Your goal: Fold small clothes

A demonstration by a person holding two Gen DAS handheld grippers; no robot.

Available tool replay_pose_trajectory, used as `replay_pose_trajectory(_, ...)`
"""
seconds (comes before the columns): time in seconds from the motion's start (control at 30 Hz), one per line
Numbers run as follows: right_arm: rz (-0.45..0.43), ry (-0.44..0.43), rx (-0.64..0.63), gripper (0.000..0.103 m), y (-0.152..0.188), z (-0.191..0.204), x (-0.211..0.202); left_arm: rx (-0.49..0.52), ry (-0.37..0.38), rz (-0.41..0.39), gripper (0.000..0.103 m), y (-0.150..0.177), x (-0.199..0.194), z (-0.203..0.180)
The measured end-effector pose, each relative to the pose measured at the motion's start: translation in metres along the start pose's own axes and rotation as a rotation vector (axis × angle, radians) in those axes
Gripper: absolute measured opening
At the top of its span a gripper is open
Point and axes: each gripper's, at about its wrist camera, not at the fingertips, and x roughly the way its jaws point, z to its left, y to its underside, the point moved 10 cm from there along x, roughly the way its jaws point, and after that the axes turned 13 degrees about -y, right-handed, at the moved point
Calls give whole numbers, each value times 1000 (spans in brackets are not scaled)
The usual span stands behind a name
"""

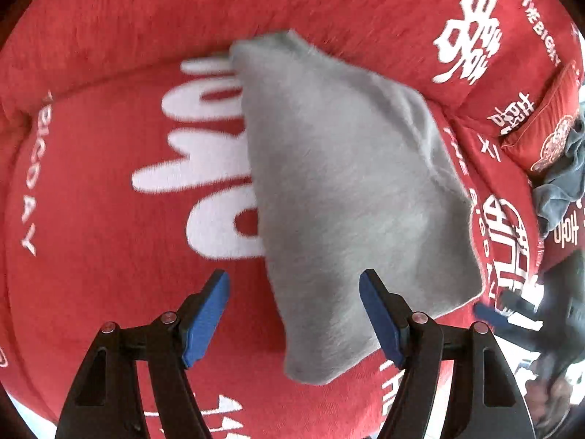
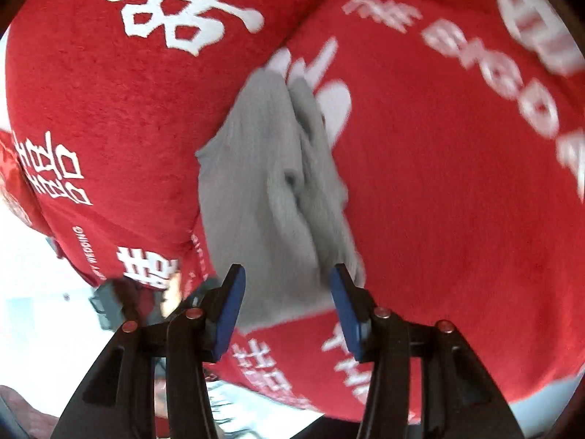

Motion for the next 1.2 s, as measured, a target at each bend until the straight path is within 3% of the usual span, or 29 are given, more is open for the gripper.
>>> replay_pose_trajectory(0.17,-2,-41,80,53,22,-13,38,-9,98,109,74,18,17,-11)
replay_pose_trajectory(0.2,-23,-55,99,53,19,-15,43,-12,106,114,69,21,19,-12)
replay_pose_trajectory(0.23,-39,-70,116,52,17,-16,46,-3,118,108,47,23,20,-16)
replay_pose_trajectory(0.27,-63,-91,136,42,13,-17,49,15,136,110,37,23,19,-20)
replay_pose_trajectory(0.3,-77,-99,153,33,11,-19,52,33,127,102,35,24,17,-22)
replay_pose_trajectory(0.33,-76,-85,161,15,9,-22,57,55,127,85,26,24,15,-24)
replay_pose_trajectory(0.43,-57,-74,131,9,8,-15,63,103,138,57,23,23,5,-23)
replay_pose_trajectory(0.57,-22,-92,77,8,21,6,66,169,115,39,23,26,6,-12)
replay_pose_trajectory(0.73,-23,-18,150,8,36,-33,80,147,115,41,23,32,18,-1)
replay_pose_trajectory(0.83,-32,-43,179,9,36,-42,78,146,89,5,23,34,12,2)
replay_pose_trajectory(0.9,-4,-12,155,14,37,-39,73,153,56,-3,24,37,6,4)
replay_pose_trajectory(0.97,36,48,122,34,41,-37,65,151,29,-8,24,37,1,6)
replay_pose_trajectory(1.03,63,98,70,40,43,-30,55,149,10,-10,24,36,-3,7)
replay_pose_trajectory(1.07,74,111,27,40,44,-22,49,152,-2,-8,28,35,-5,6)
replay_pose_trajectory(1.13,81,132,-44,40,45,-9,40,146,-45,-28,92,32,-11,10)
replay_pose_trajectory(1.2,76,176,-146,40,40,9,31,142,-71,-76,96,26,-19,8)
